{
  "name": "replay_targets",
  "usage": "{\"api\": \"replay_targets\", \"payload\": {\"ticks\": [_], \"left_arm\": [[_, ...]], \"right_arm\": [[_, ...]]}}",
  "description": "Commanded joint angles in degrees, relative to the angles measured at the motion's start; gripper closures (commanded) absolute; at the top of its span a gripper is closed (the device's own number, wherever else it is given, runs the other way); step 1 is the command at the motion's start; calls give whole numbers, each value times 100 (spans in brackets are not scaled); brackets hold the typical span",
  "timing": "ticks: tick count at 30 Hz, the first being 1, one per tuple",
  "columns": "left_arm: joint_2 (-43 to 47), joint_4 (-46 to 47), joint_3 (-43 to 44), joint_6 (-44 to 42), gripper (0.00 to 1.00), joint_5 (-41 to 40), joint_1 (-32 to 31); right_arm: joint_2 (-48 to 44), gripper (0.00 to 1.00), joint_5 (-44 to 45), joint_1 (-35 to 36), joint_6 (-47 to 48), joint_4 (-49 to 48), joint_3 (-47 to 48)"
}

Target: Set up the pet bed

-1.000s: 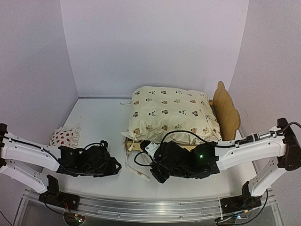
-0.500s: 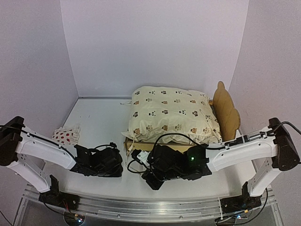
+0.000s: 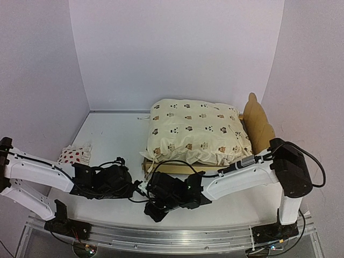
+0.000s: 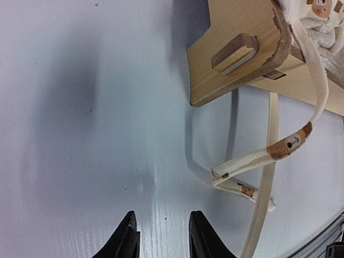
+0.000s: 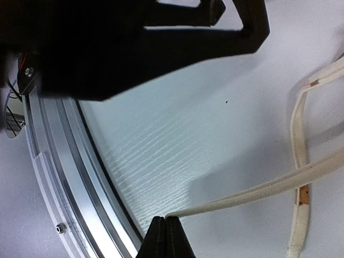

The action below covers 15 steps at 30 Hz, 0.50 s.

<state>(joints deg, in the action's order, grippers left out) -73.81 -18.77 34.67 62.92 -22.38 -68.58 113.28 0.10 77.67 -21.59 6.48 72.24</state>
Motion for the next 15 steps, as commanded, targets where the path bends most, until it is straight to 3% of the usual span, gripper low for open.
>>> {"api": "replay_targets", "payload": {"ticks": [1, 8, 15], "left_arm": [[373, -485, -51, 126, 67, -296, -15], [583, -680, 89, -49, 63, -391, -14], [426, -860, 363, -176, 63, -496, -15]], "right_arm": [[98, 87, -473, -12, -175, -156, 194], [-729, 61, -427, -253, -37, -71, -553], [-1331, 57, -19, -651, 8, 85, -1309]]}}
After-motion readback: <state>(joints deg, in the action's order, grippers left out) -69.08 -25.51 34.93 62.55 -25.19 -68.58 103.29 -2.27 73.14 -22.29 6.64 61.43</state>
